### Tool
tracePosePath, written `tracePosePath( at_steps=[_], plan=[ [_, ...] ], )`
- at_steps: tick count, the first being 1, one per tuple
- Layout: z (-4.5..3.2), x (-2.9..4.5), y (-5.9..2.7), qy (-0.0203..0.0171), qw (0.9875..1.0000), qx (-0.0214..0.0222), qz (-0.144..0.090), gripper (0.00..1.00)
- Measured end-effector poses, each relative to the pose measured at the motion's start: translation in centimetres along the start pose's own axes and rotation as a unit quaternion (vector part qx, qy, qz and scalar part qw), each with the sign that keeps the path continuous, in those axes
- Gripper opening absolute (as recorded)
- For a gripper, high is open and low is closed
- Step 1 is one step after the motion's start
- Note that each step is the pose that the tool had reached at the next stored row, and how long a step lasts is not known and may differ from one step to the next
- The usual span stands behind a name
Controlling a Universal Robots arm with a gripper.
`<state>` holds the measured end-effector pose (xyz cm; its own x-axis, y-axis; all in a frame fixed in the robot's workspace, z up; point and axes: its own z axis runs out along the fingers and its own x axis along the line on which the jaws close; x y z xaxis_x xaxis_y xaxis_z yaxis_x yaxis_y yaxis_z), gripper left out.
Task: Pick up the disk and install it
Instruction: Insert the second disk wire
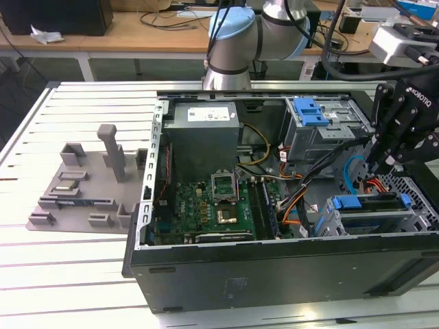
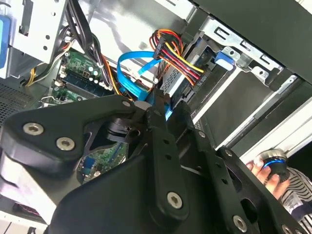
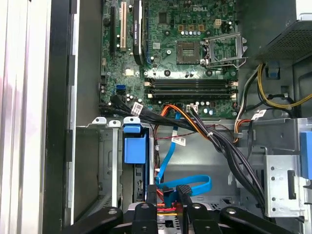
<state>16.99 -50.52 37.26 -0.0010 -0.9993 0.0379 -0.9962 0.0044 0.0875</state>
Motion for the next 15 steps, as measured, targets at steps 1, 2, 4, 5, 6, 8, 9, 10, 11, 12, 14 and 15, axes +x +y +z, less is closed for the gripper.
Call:
tracePosePath(
  at_steps=[1,2,4,5,6,8,9,10,11,12,14,15],
  plan=[
    [0.0,0.0,0.0,0.0,1.0,0.0,0.0,0.3],
    [0.0,0.0,0.0,0.0,1.0,0.0,0.0,0.3],
    [0.01,0.0,0.0,-0.0001,1.0,0.0,0.0,0.29],
    [0.01,0.0,0.0,-0.0001,1.0,0.0,0.0,0.22],
    [0.01,0.0,0.0,-0.0001,1.0,0.0,0.0,0.16],
    [0.01,0.0,0.0,0.0,1.0,0.0,0.0,0.16],
    [0.01,0.0,0.0,-0.0001,1.0,0.0,0.0,0.16],
    [0.02,0.02,0.0,-0.0001,1.0,0.0,0.0,0.16],
    [0.03,0.13,0.0,0.0,1.0,0.0,0.0,0.16],
    [0.19,0.57,-0.02,0.0001,1.0,0.0,-0.001,0.16],
    [0.44,0.65,-0.05,0.0018,0.9998,0.0007,-0.018,0.16],
    [0.57,0.73,-0.05,0.0025,0.9996,0.001,-0.027,0.16]
  ],
)
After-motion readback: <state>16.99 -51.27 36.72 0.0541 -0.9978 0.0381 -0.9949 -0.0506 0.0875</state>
